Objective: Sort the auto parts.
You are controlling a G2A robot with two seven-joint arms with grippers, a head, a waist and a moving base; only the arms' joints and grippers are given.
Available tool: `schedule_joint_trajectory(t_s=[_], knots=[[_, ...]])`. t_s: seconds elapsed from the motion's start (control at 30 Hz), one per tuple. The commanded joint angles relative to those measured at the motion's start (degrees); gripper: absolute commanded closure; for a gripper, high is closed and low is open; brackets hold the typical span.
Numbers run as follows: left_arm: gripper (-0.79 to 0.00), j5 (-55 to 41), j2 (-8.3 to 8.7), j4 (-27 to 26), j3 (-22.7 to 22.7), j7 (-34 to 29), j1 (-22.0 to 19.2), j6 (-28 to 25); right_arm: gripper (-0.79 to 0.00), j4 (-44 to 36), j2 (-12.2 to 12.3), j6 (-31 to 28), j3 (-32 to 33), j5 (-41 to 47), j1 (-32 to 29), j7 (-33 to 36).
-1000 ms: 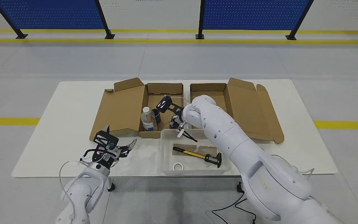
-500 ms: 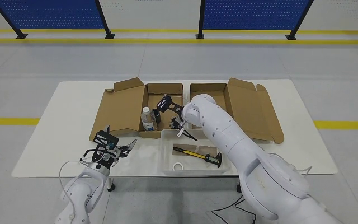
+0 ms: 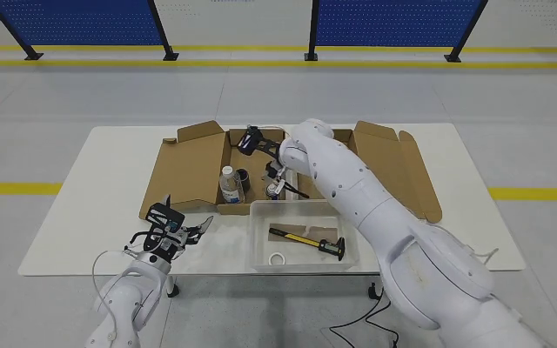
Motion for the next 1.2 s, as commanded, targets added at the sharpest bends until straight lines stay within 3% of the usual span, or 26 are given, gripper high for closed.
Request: schedule_joint_trajectory(t_s=[0.0, 0.37, 0.5, 0.77, 0.93, 1.17], knots=[[-0.785, 0.0, 0.0, 0.0, 0.0, 0.0, 0.0, 0.0, -0.659, -4.6, 0.92, -0.21, 0.74, -0.24, -0.87, 4.7], [-0.785, 0.0, 0.0, 0.0, 0.0, 0.0, 0.0, 0.0, -0.594, -33.42, 8.49, 1.13, 9.17, -0.99, -15.78, 29.48], [-0.785, 0.0, 0.0, 0.0, 0.0, 0.0, 0.0, 0.0, -0.576, -39.82, 11.44, 3.63, 11.12, -2.5, -22.15, 31.98], [-0.785, 0.0, 0.0, 0.0, 0.0, 0.0, 0.0, 0.0, -0.502, -41.29, 15.67, 4.67, 11.47, -4.5, -28.27, 33.03], [-0.785, 0.0, 0.0, 0.0, 0.0, 0.0, 0.0, 0.0, -0.456, -40.78, 16.76, 3.97, 11.2, -4.14, -29.66, 32.32], [-0.785, 0.0, 0.0, 0.0, 0.0, 0.0, 0.0, 0.0, -0.456, -39.67, 17.62, 3.87, 10.63, -3.98, -30.65, 32.21]])
